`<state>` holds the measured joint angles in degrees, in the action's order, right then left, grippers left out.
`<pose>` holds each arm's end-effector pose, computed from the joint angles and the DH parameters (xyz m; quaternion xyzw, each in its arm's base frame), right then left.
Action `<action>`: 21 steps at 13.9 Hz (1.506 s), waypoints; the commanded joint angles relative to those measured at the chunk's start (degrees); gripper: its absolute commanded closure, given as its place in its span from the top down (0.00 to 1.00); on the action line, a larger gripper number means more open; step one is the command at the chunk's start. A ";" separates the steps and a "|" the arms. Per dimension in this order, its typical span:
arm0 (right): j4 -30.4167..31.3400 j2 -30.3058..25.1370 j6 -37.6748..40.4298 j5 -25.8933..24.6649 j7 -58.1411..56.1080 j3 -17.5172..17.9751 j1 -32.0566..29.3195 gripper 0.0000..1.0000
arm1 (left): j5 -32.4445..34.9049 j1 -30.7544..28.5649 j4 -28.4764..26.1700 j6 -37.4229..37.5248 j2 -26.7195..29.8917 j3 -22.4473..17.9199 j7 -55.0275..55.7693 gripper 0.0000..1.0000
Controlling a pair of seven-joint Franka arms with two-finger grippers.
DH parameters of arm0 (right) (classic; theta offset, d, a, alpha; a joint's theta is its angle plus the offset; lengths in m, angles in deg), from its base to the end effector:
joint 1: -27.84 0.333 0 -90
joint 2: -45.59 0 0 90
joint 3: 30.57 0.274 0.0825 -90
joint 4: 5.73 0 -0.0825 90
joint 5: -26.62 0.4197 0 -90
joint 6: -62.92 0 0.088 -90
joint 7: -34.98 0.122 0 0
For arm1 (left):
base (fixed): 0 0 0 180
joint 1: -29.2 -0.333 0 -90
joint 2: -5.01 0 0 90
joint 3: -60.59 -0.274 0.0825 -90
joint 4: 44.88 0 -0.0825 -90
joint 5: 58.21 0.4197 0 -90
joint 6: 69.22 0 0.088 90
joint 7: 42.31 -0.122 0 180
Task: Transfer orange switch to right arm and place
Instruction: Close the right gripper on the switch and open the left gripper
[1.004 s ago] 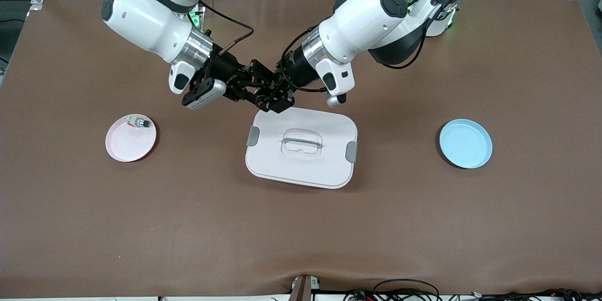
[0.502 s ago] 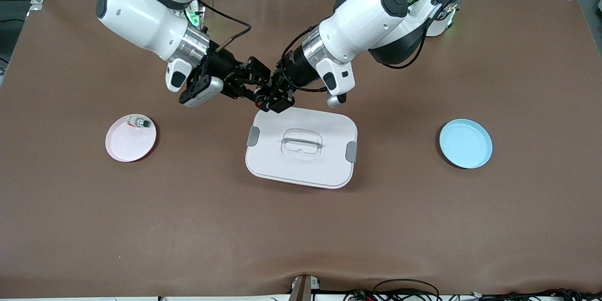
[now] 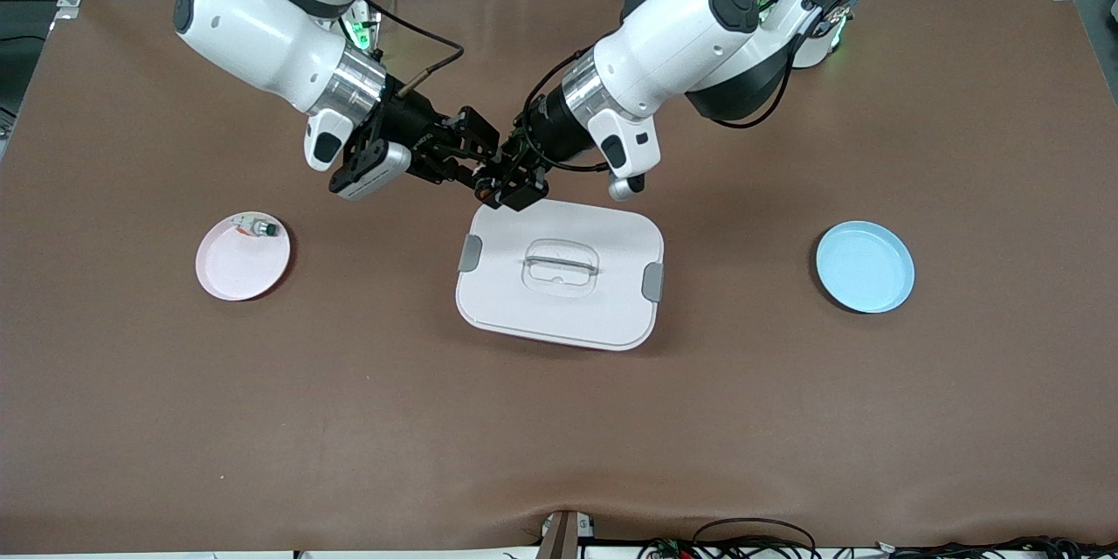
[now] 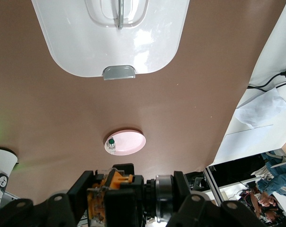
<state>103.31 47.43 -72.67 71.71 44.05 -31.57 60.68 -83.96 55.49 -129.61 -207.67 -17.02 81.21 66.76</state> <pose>0.5404 0.3545 0.4638 -0.9260 0.0278 -0.0732 0.3693 0.5281 -0.5204 0.4742 0.7107 0.6002 -0.1854 0.3168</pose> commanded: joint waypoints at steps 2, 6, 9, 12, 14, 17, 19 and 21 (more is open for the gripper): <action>0.30 -0.78 0.68 1.06 0.51 -0.05 -0.05 0.10 | 0.96 -0.10 -0.25 -0.42 0.94 0.03 1.33 0.02; -0.58 -0.60 0.68 1.06 5.43 -0.05 0.39 0.00 | 0.96 -0.10 -0.25 -0.42 1.03 0.03 1.33 0.03; -0.58 -0.60 0.68 0.97 4.82 -0.05 0.39 0.00 | 0.96 -0.28 -0.25 -0.42 1.38 0.03 0.54 0.30; -0.58 -0.52 0.68 0.97 4.64 -0.05 0.39 0.00 | 1.05 -0.36 -0.25 -0.42 1.29 0.03 -0.42 1.00; -1.02 -0.43 0.68 0.62 4.64 -0.05 0.39 0.00 | 0.96 -0.45 -0.25 -0.42 1.47 0.03 -0.43 1.00; -1.63 -0.25 0.77 0.09 3.16 -0.14 0.30 0.00 | 1.05 -0.71 -0.25 -0.42 1.99 -0.40 -0.43 1.00; -1.81 -0.25 3.21 -2.70 -3.23 -0.32 -0.23 0.00 | 1.05 -1.24 -0.25 0.02 2.87 -0.49 -0.87 1.00; -2.68 -0.16 6.64 -3.60 -8.61 -0.58 -1.89 0.00 | 1.05 -2.20 -0.34 0.20 3.31 -0.58 -0.96 1.00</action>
<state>101.98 47.34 -69.39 69.31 39.68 -31.96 60.43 -83.91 54.30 -129.33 -207.82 -15.27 80.76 65.95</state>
